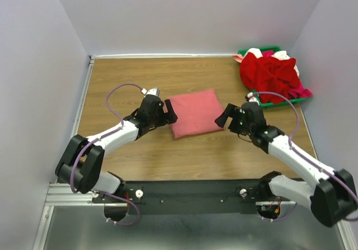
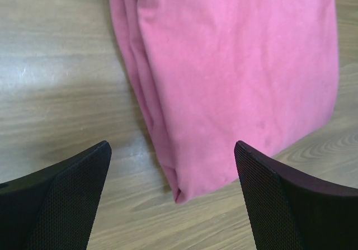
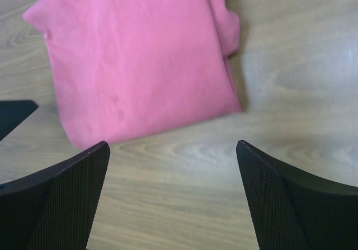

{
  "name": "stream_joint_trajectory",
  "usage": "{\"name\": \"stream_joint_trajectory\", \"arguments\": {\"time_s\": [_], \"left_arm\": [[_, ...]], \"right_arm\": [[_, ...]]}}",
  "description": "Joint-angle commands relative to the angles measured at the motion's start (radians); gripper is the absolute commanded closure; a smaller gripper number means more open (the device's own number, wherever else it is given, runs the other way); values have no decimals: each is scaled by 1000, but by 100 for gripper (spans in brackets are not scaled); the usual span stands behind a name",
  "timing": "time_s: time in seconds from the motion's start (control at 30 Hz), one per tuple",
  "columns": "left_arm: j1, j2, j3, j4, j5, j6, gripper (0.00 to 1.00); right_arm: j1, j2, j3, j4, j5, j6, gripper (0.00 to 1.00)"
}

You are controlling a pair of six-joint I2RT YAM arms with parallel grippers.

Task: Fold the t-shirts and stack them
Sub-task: Fold the tshirt, then neatly place the folded tshirt to the corner

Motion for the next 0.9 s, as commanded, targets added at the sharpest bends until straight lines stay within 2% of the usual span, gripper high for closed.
{"name": "stream_joint_trajectory", "arguments": {"time_s": [0.0, 0.2, 0.23, 0.3, 0.33, 0.4, 0.43, 0.5, 0.53, 0.57, 0.6, 0.73, 0.87], "left_arm": [[-5, 37, -20, 53, -39, -22, 2], [-7, 147, 15, 76, -13, -27, 3], [-7, 179, 21, 75, -9, -25, 9], [-10, 206, 36, 78, -1, -25, 15], [-13, 218, 42, 76, -1, -24, 23], [-19, 250, 55, 75, 1, -18, 33], [-22, 267, 67, 72, -1, -18, 47], [-28, 283, 88, 57, -7, -7, 61], [-28, 292, 99, 43, -15, -6, 70], [-30, 304, 108, 27, -27, -6, 87], [-30, 307, 121, -3, -48, -4, 100], [-30, 307, 179, -178, -247, 19, 100], [-30, 309, 205, -339, -381, -13, 100]], "right_arm": [[3, -195, -146, 139, -29, 106, 0], [3, -348, -258, 166, -21, 119, 0], [3, -369, -267, 166, -11, 120, 0], [3, -383, -286, 166, -3, 128, 0], [3, -386, -292, 166, 3, 128, 0], [3, -385, -296, 166, 21, 127, 0], [1, -380, -301, 166, 34, 127, 0], [3, -360, -301, 166, 44, 124, 0], [3, -354, -300, 166, 46, 124, 0], [3, -348, -297, 166, 49, 120, 0], [3, -339, -292, 166, 49, 117, 0], [3, -308, -289, 166, 66, 102, 0], [3, -286, -281, 165, 89, 90, 0]]}}
